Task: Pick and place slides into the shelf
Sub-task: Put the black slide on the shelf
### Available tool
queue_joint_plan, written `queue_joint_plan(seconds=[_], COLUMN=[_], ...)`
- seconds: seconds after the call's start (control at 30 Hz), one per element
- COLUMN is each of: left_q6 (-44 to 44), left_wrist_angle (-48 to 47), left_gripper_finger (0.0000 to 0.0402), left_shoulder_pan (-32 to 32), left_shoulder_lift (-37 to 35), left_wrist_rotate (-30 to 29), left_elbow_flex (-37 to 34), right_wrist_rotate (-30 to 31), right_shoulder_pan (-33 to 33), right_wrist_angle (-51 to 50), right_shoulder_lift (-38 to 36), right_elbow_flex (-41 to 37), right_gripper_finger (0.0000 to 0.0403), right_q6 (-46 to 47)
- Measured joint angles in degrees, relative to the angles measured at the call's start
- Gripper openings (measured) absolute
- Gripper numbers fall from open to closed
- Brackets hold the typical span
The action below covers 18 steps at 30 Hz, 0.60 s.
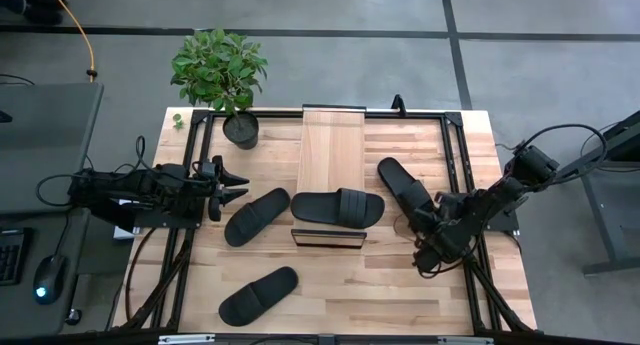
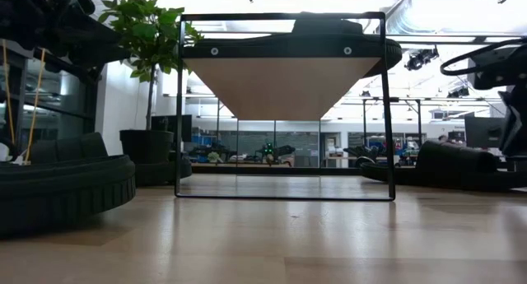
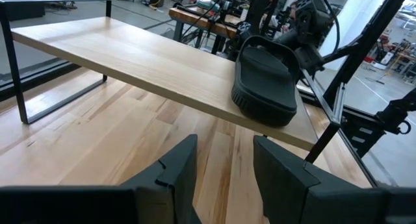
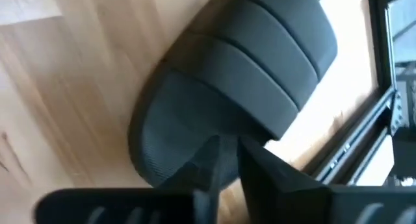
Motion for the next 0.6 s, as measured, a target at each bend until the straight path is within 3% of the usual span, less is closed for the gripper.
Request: queue_joint_plan(seconds=[0.37, 0.6], left_q6=[0.0, 0.0], left_wrist_angle=[0.0, 0.0], left_gripper_finger=[0.0134, 0.0134], left_shoulder_pan=[0.0, 0.0], left_shoulder_lift=[0.0, 0.0], left_wrist_rotate=[0.0, 0.0], left_elbow_flex=[0.0, 0.0], right_wrist_rotate=[6.7, 9.7], right_shoulder_pan=[0.0, 0.0], right_wrist_angle=[-0.6, 0.2], right_shoulder_lift=[0.0, 0.0], right_elbow_flex=[-0.1, -0.1], right_gripper_finger=[0.0189, 0.0234], right_q6=[-3.1, -5.6])
